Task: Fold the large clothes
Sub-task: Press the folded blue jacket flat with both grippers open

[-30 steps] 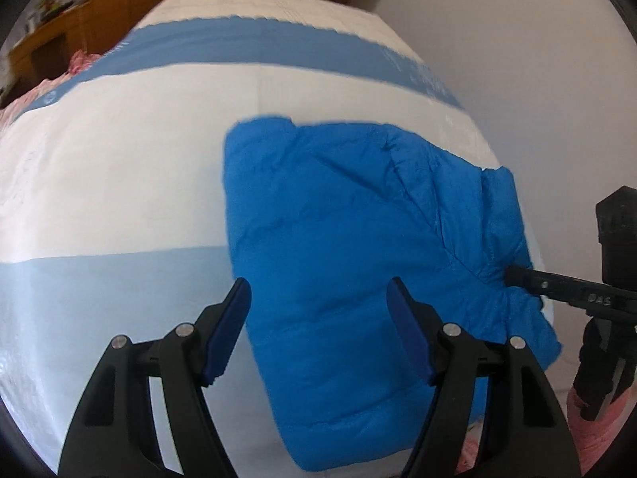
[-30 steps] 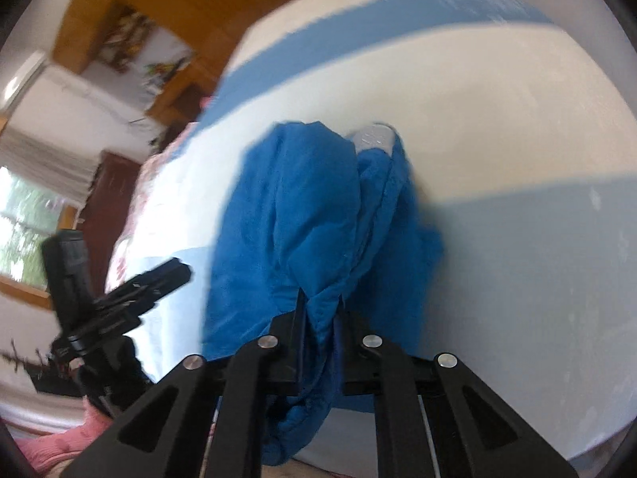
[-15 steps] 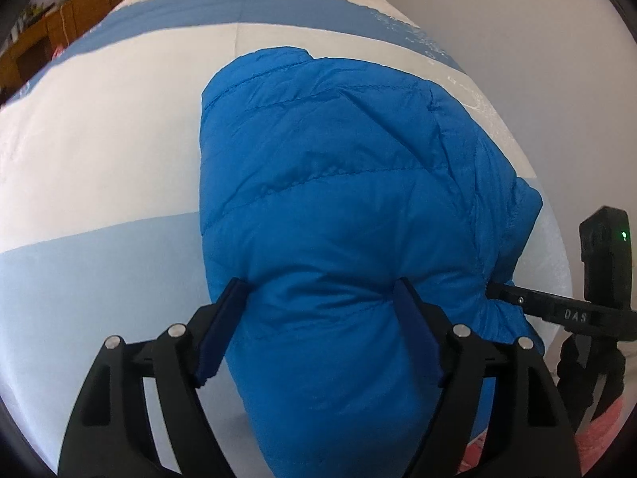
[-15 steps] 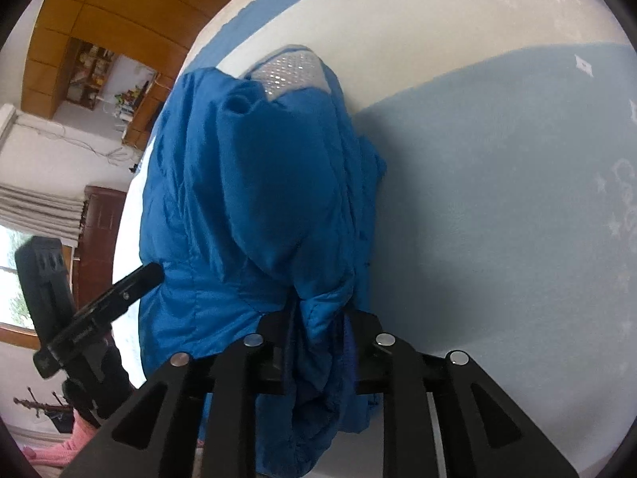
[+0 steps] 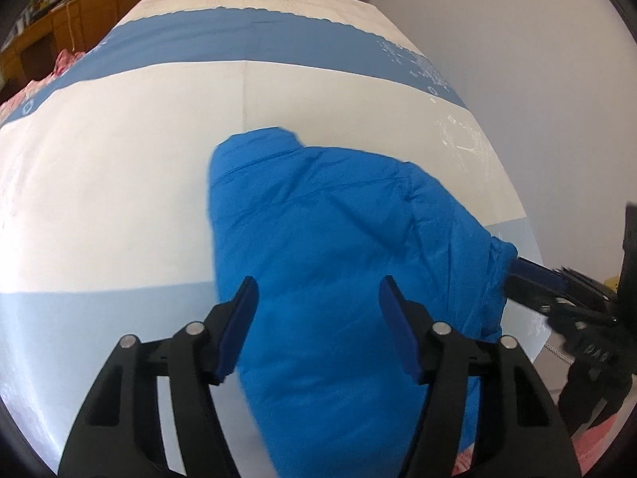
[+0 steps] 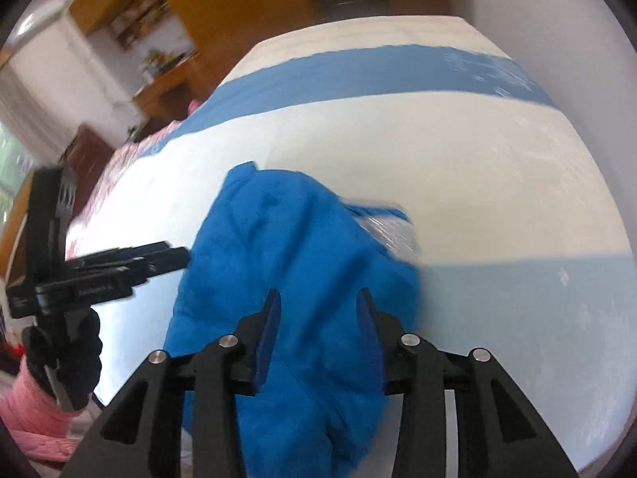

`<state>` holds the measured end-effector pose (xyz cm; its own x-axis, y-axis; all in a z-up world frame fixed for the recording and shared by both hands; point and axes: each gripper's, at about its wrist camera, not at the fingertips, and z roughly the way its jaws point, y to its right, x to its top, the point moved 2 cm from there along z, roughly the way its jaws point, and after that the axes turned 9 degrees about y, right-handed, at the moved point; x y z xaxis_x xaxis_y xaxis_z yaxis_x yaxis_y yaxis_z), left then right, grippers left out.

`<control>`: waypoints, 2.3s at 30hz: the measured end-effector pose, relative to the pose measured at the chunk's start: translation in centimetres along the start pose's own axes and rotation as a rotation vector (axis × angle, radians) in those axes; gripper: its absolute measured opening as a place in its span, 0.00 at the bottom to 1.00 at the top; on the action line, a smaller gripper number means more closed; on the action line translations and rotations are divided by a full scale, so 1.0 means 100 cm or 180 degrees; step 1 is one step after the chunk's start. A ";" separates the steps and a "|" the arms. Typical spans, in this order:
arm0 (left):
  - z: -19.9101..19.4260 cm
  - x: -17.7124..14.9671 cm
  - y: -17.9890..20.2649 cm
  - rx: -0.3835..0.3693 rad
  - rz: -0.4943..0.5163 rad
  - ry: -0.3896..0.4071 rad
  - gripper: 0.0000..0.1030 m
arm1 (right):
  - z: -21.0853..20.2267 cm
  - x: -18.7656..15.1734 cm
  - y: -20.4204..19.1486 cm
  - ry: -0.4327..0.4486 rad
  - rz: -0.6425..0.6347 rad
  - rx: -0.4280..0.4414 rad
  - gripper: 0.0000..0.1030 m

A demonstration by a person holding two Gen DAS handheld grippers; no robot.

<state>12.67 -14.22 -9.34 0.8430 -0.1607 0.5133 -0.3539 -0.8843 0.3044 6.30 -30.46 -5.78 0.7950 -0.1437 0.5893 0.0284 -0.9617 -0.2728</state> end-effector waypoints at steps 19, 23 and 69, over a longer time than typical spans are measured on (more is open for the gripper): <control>0.082 0.010 0.003 -0.0243 -0.0166 -0.0499 0.49 | 0.056 -0.021 0.060 -0.0362 0.0572 -0.0088 0.15; 0.033 0.001 0.004 -0.0119 -0.0041 -0.0237 0.49 | 0.022 -0.019 0.039 -0.0209 0.0304 -0.0147 0.22; -0.009 -0.100 0.013 -0.0164 0.0340 -0.0213 0.50 | -0.021 -0.122 0.016 -0.0288 0.0462 -0.0015 0.27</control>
<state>3.44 -13.34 -13.40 0.8240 -0.2830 0.4909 -0.4620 -0.8372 0.2928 -4.63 -30.70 -11.81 0.8419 -0.2598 0.4730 -0.0935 -0.9335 -0.3463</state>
